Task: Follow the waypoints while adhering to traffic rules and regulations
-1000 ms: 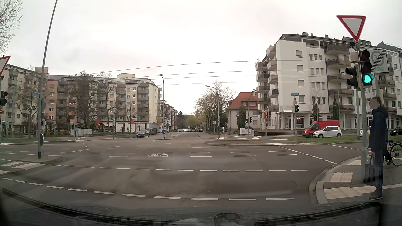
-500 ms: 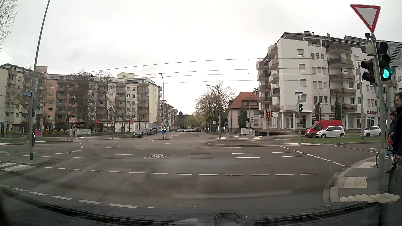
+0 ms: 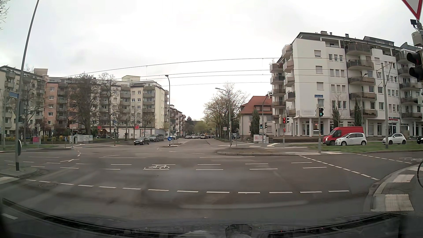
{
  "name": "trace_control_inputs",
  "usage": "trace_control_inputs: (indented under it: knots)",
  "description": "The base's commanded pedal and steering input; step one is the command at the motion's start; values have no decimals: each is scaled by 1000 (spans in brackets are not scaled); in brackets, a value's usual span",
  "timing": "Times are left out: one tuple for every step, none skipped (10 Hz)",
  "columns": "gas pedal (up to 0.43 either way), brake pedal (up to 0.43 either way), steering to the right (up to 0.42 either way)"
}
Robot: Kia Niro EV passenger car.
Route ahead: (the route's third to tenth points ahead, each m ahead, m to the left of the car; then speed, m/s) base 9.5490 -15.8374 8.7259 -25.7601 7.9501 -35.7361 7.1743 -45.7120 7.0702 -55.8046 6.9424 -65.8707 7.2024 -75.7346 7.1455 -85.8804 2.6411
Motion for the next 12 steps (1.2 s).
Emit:
trace_control_inputs:
  knots:
    - [268, 0, 47]
    - [248, 0, 61]
    - [240, 0, 79]
    - [228, 0, 103]
    - [209, 0, 125]
    - [197, 0, 153]
    - [189, 0, 176]
    - [177, 0, 204]
    - [169, 0, 229]
    - [169, 0, 247]
    - [169, 0, 268]
    - [169, 0, 287]
